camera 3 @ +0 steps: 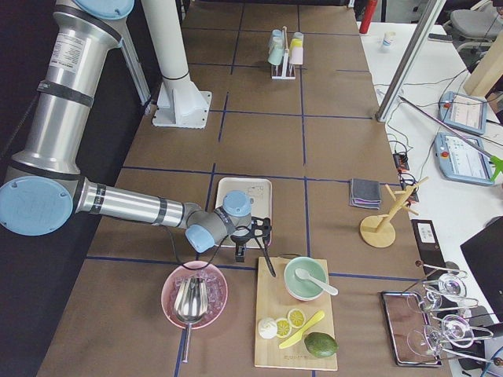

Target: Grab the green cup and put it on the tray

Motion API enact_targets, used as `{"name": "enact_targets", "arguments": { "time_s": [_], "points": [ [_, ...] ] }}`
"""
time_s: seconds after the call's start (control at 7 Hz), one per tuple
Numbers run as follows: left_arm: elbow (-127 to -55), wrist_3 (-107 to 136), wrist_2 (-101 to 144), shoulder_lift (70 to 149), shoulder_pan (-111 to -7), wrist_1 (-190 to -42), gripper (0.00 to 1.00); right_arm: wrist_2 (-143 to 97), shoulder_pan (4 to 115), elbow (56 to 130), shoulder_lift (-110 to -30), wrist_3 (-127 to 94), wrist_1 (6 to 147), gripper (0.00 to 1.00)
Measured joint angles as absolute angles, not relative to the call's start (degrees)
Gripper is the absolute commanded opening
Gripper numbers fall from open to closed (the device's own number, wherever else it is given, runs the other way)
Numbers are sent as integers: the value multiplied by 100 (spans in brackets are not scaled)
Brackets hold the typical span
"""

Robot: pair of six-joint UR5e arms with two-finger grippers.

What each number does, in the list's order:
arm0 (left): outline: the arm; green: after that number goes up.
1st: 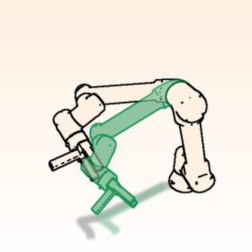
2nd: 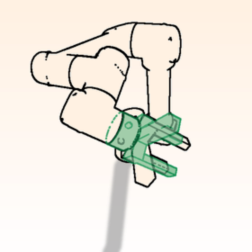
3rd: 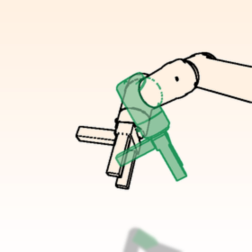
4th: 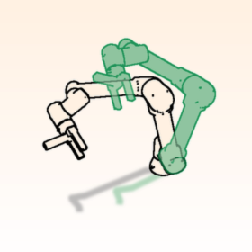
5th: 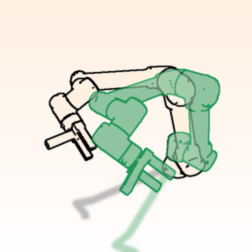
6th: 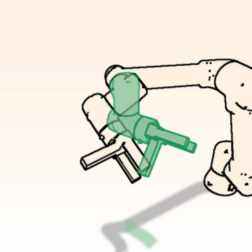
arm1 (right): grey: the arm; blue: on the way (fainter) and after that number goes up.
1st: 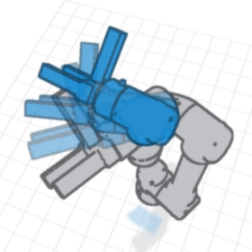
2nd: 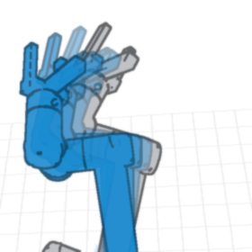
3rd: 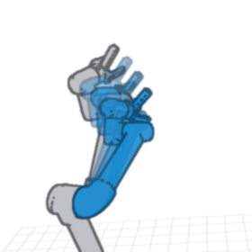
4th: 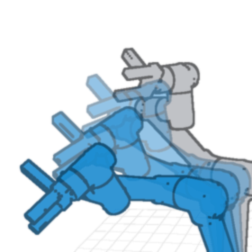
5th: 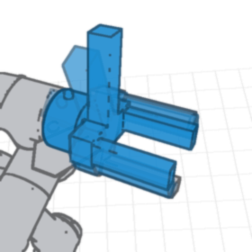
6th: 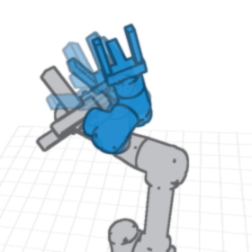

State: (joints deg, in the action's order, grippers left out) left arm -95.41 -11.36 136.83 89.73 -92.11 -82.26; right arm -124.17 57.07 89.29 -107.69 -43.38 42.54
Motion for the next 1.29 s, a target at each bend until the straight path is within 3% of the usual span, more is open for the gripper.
{"name": "enact_targets", "arguments": {
  "time_s": [0.71, 0.86, 1.14, 1.29],
  "points": [
    [-9562, -1132, 13676, 8974, -9211, -8223, 100, -12860, 5805, 8916, -10772, -4334, 4219, 70],
    [-9565, -1128, 13676, 8974, -9211, -8225, 100, -12858, 5843, 8915, -10777, -4334, 4219, 63],
    [-9570, -1125, 13676, 8974, -9211, -8226, 100, -12852, 5933, 8920, -10801, -4333, 4224, 33],
    [-9571, -1125, 13676, 8974, -9211, -8226, 100, -12843, 5957, 8920, -10806, -4333, 4227, 31]
  ]
}}
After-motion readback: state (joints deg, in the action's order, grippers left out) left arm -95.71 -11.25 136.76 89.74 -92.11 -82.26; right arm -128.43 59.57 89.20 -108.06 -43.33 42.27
